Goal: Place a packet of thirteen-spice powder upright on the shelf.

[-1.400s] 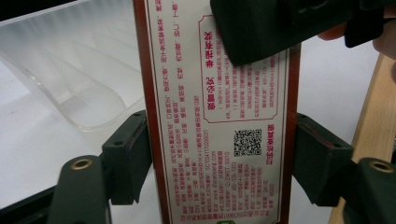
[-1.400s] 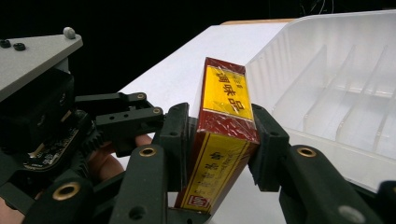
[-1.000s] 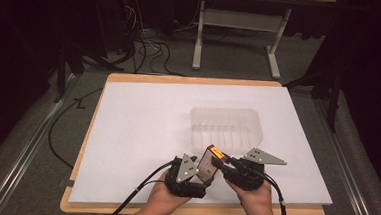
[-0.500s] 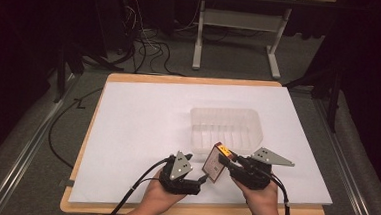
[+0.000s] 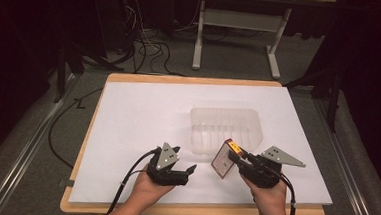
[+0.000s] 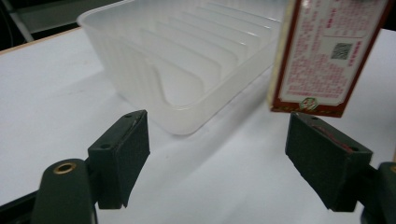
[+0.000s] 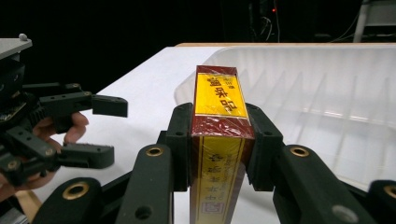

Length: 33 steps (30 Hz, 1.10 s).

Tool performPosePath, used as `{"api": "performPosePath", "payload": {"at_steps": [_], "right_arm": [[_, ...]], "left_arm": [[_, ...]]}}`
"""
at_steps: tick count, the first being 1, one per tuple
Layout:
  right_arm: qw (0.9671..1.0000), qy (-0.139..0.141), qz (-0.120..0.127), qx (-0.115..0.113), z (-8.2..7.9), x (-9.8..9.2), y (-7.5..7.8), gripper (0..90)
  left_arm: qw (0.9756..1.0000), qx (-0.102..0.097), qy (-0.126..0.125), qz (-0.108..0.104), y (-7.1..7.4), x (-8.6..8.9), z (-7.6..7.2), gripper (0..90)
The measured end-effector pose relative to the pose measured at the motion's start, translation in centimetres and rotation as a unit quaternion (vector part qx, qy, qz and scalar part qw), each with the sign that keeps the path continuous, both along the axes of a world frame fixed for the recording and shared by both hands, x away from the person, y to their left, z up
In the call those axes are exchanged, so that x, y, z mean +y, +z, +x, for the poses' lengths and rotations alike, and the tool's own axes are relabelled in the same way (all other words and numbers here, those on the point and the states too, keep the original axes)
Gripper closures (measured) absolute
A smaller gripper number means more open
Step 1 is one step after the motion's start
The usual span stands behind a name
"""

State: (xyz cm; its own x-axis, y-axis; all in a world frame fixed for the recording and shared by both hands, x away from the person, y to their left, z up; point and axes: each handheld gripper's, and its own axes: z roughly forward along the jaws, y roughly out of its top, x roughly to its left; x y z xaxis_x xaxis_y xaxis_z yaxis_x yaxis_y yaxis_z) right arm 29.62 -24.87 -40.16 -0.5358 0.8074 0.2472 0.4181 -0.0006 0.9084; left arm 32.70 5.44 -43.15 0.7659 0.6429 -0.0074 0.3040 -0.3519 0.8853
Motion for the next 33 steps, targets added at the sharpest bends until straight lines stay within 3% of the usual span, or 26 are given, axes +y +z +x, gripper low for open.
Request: {"api": "performPosePath", "payload": {"at_steps": [19, 25, 31, 33], "right_arm": [[0.9985, -0.049, 0.005, -0.025, -0.2, -2.4, 1.1, 67.8], [0.9973, -0.064, 0.011, -0.033, -0.4, -3.0, 1.6, 67.8], [0.9964, -0.072, 0.02, -0.041, -0.5, -3.5, 2.2, 67.9], [0.9957, -0.076, 0.021, -0.048, -0.7, -3.8, 2.5, 67.9]], "left_arm": [[0.9986, 0.0, 0.053, -0.008, 1.0, 4.4, 2.2, 22.8], [0.998, -0.007, 0.062, 0.001, 1.0, 5.3, 2.7, 23.2], [0.9981, -0.001, 0.061, 0.001, 1.1, 5.9, 2.6, 23.2], [0.9981, 0.017, 0.06, -0.006, 0.8, 6.3, 2.7, 23.2]]}}
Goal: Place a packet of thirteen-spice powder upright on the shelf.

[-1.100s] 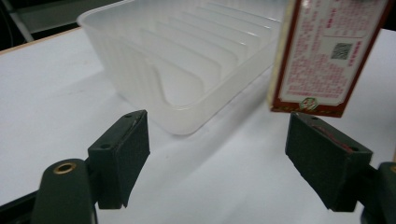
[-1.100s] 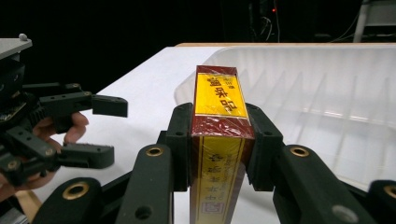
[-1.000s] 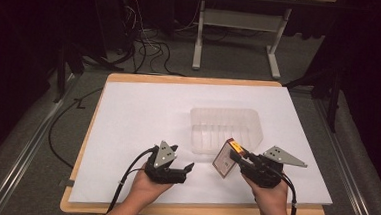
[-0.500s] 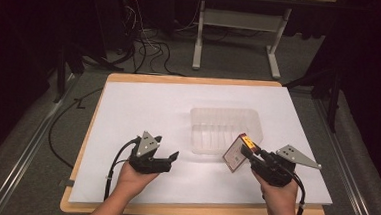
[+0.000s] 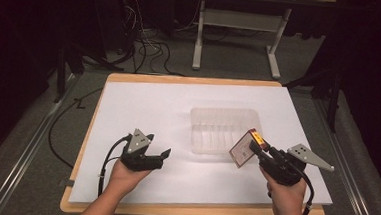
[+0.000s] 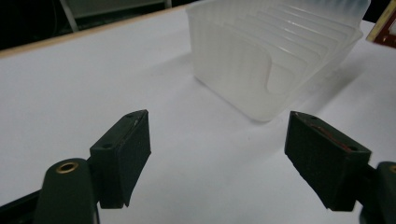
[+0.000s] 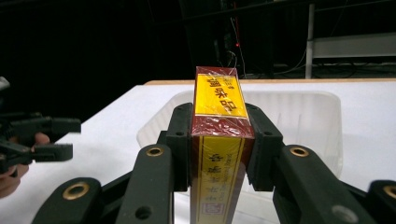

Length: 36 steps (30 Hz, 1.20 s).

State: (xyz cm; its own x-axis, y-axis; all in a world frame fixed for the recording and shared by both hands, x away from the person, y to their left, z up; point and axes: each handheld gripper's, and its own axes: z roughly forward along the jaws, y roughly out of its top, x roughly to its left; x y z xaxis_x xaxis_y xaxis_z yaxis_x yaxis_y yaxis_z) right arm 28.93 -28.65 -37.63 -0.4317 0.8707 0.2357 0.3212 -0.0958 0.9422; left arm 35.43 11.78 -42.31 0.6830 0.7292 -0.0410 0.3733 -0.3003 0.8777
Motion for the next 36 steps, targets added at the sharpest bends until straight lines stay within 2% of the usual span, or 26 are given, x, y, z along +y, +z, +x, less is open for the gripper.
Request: {"api": "performPosePath", "payload": {"at_steps": [1, 2, 3, 4, 7, 11, 14, 16, 17, 19, 25, 31, 36], "right_arm": [[1.0, 0.0, 0.0, 0.0, 0.0, 0.0, 0.0, 67.9], [1.0, -0.002, 0.002, -0.001, 0.0, -0.1, 0.1, 67.9], [1.0, -0.002, 0.003, -0.003, 0.0, -0.1, 0.2, 67.9], [1.0, -0.006, 0.003, -0.005, 0.0, -0.2, 0.4, 67.8], [0.9998, -0.017, 0.001, -0.011, 0.1, -0.3, 0.7, 67.8], [0.9991, -0.034, -0.014, -0.021, 0.1, -0.4, 1.1, 67.8], [0.9983, -0.046, -0.024, -0.025, 0.2, -0.4, 1.2, 67.8], [0.9982, -0.049, -0.024, -0.026, 0.4, -0.5, 1.3, 67.8], [0.9974, -0.06, -0.028, -0.029, 0.6, -0.5, 1.4, 67.8], [0.997, -0.064, -0.03, -0.032, 0.7, -0.5, 1.5, 67.8], [0.9942, -0.091, -0.044, -0.036, 1.7, -0.3, 1.6, 67.8], [0.991, -0.116, -0.053, -0.04, 2.8, -0.4, 1.8, 67.8], [0.9894, -0.126, -0.06, -0.04, 3.7, -0.1, 1.8, 67.8]], "left_arm": [[1.0, 0.007, 0.0, 0.002, -0.1, 0.2, 0.1, 23.2], [0.9999, 0.01, 0.0, 0.014, -0.4, 0.3, 0.1, 23.2], [0.9996, 0.005, 0.003, 0.027, -0.6, 0.5, 0.0, 23.0], [0.9996, 0.004, 0.004, 0.029, -1.0, 0.7, -0.1, 23.0], [0.9998, 0.014, 0.003, 0.015, -1.4, 1.0, -0.2, 23.2], [1.0, -0.004, 0.002, 0.009, -1.0, 1.0, -0.6, 23.0], [0.9997, -0.013, 0.001, 0.018, -1.0, 0.9, -0.8, 22.8], [0.9997, -0.014, 0.005, 0.019, -1.0, 0.9, -0.7, 22.5], [0.9998, -0.013, 0.008, 0.014, -1.0, 0.9, -0.6, 22.2], [0.9999, -0.012, 0.009, 0.007, -1.0, 0.9, -0.6, 22.2], [0.9998, -0.01, -0.004, 0.017, -1.2, 0.8, -0.6, 22.2], [0.9998, -0.012, -0.007, 0.015, -1.1, 1.0, -0.7, 22.2], [0.9995, -0.011, -0.014, 0.026, -1.3, 0.8, -0.7, 22.2]]}}
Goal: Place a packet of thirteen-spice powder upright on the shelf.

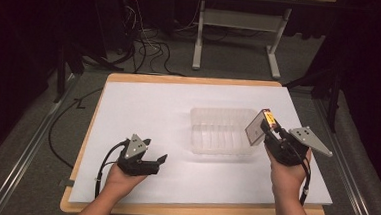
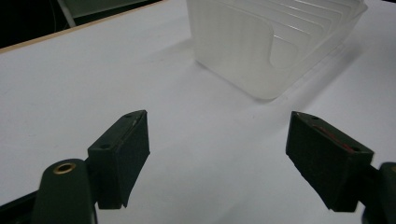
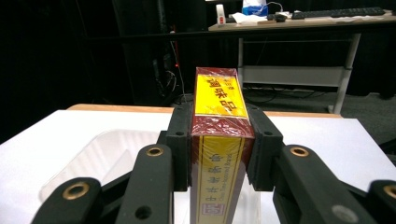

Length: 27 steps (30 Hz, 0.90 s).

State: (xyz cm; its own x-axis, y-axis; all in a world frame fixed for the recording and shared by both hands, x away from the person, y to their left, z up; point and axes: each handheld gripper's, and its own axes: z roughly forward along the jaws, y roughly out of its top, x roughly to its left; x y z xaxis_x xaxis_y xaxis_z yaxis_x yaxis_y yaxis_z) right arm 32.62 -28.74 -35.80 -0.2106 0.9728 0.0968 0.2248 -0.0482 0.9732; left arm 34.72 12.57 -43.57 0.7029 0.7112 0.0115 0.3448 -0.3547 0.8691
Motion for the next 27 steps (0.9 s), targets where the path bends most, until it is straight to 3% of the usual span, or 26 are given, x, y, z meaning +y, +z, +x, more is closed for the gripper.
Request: {"api": "performPosePath", "payload": {"at_steps": [10, 23, 27], "right_arm": [[0.9997, -0.025, -0.006, 0.004, 1.6, 1.1, -0.3, 67.8], [0.9997, -0.008, -0.024, 0.002, 3.1, 5.0, -0.6, 67.8], [0.9998, -0.005, -0.017, 0.007, 3.9, 5.8, -1.1, 67.8]], "left_arm": [[1.0, -0.003, -0.001, 0.004, 0.0, -0.1, -0.2, 22.2], [1.0, -0.006, 0.0, 0.005, 0.1, 0.0, -0.3, 22.2], [0.9999, -0.003, 0.0, 0.01, 0.0, -0.1, -0.3, 22.1]]}}
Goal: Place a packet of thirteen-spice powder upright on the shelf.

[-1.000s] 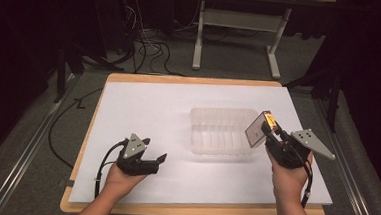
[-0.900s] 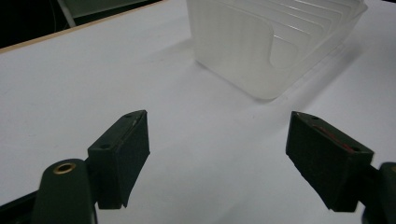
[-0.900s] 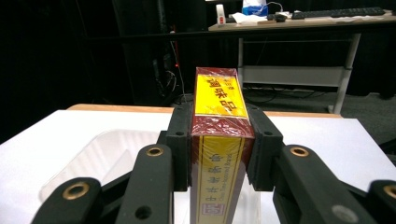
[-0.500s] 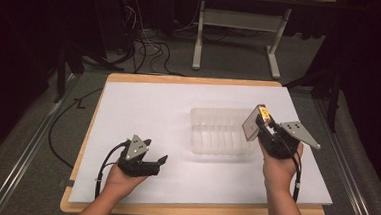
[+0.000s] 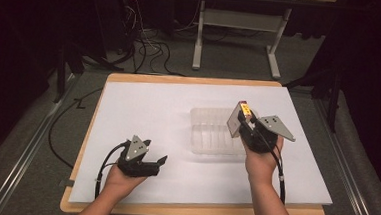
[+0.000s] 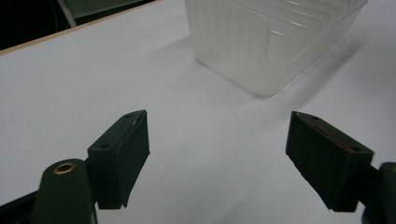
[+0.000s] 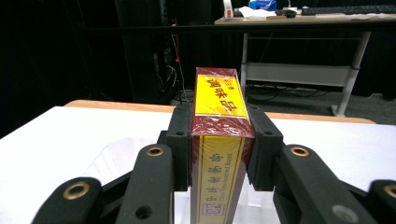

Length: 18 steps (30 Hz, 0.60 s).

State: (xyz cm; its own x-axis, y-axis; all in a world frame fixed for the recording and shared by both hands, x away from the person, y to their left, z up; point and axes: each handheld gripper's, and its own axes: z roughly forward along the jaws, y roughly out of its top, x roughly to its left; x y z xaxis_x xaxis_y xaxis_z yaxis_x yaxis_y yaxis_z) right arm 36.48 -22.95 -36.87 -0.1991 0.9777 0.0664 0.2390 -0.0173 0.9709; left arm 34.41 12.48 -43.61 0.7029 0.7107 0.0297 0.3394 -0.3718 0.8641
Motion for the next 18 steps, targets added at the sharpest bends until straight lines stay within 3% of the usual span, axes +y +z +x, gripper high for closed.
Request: {"api": "performPosePath", "payload": {"at_steps": [8, 18], "right_arm": [[0.9999, 0.006, 0.009, 0.005, 1.0, 1.3, -0.7, 67.8], [0.9998, 0.003, 0.014, 0.011, 1.5, 1.3, -1.3, 67.8]], "left_arm": [[1.0, 0.0, 0.001, 0.0, 0.0, 0.2, -0.1, 22.1], [1.0, -0.003, 0.003, -0.001, 0.1, 0.2, -0.1, 22.2]]}}
